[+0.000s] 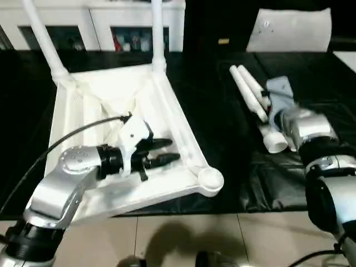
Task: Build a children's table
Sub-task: Pick table leg
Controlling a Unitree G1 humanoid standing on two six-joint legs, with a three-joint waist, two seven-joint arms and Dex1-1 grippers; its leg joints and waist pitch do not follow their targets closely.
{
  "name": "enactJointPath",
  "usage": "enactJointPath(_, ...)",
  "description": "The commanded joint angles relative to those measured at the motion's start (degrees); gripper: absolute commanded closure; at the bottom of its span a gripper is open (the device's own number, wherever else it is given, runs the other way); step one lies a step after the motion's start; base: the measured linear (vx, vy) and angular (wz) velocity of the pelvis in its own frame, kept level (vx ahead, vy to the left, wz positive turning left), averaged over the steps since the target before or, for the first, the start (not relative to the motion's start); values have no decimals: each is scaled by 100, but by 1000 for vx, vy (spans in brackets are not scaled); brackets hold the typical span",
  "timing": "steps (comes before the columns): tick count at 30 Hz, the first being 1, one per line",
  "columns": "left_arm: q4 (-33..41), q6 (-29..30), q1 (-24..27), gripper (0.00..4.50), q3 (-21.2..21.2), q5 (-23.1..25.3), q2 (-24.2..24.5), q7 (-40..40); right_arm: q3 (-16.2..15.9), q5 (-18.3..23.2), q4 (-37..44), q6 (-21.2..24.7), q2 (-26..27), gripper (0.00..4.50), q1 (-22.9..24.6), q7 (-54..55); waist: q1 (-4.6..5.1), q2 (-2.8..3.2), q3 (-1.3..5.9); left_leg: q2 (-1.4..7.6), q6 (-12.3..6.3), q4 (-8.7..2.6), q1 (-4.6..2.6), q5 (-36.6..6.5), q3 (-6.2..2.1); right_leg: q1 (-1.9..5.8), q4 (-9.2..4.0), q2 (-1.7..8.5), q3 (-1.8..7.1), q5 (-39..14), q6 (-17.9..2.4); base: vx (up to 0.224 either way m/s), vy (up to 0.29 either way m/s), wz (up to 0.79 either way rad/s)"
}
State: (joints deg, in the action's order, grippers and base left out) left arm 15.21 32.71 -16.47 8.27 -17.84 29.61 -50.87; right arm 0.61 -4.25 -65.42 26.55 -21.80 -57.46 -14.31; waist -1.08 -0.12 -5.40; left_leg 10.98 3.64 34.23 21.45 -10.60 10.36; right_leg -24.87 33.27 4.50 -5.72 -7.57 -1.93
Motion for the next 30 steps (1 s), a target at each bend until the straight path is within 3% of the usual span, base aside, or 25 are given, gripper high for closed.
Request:
enactJointPath(1,310,240,93,204,-32,-82,109,61,-19,-71,-398,-32,-12,0,-262,-68,-1,-20,358,158,-272,-369,-30,-968,-38,382,-246,302,296,-1432,-1275,0,0,0)
enactJointPath(4,387,312,145,177,-61,-94,156,80,-17,-108,-548,21,-6,0,-327,-28,-13,-14,316,159,-344,-364,-20,-948,-22,366,-266,294,293,-1452,-1313,0,0,0)
enactJointPath(6,469,395,169,168,-70,-126,192,110,-7,-123,-695,5,-16,34,-417,-1,-6,-21,312,168,-294,-364,-30,-1036,-24,367,-262,302,289,-1599,-1293,0,0,0)
enactJointPath(8,494,433,162,148,-68,-138,193,130,30,-114,-775,16,-24,37,-493,-11,-5,-20,298,172,-249,-364,-37,-1110,-24,356,-274,302,293,-1695,-1266,0,0,0)
enactJointPath(9,486,435,152,129,-64,-136,188,132,47,-102,-786,37,-26,64,-521,-17,-8,-24,293,169,-236,-365,-35,-1129,-23,358,-279,305,296,-1720,-1243,0,0,0)
enactJointPath(11,465,442,117,128,-46,-128,167,158,65,-70,-836,97,-28,75,-586,-81,-9,-25,298,169,-233,-363,-39,-1122,-22,356,-273,303,298,-1726,-1232,0,0,0)
enactJointPath(18,484,487,80,50,-4,-132,144,232,117,-53,-1091,389,-45,139,-756,-412,-36,-30,315,175,-247,-349,-25,-1055,-17,367,-260,307,300,-1704,-1259,0,0,0)
enactJointPath(19,478,473,82,40,2,-123,140,239,124,-47,-1104,424,-50,152,-754,-433,-42,-59,342,178,-250,-340,-26,-1008,-15,379,-244,313,299,-1687,-1270,0,0,0)
enactJointPath(23,453,442,76,7,22,-90,132,260,132,-57,-1162,523,-80,184,-732,-429,-58,-70,348,178,-227,-330,-36,-1033,-10,362,-260,316,300,-1836,-1228,0,0,0)
enactJointPath(30,404,394,70,0,59,-51,119,295,260,13,-1190,605,-58,248,-695,-490,-73,-88,351,174,-142,-319,-32,-1185,-22,348,-276,326,304,-2155,-1081,0,0,0)
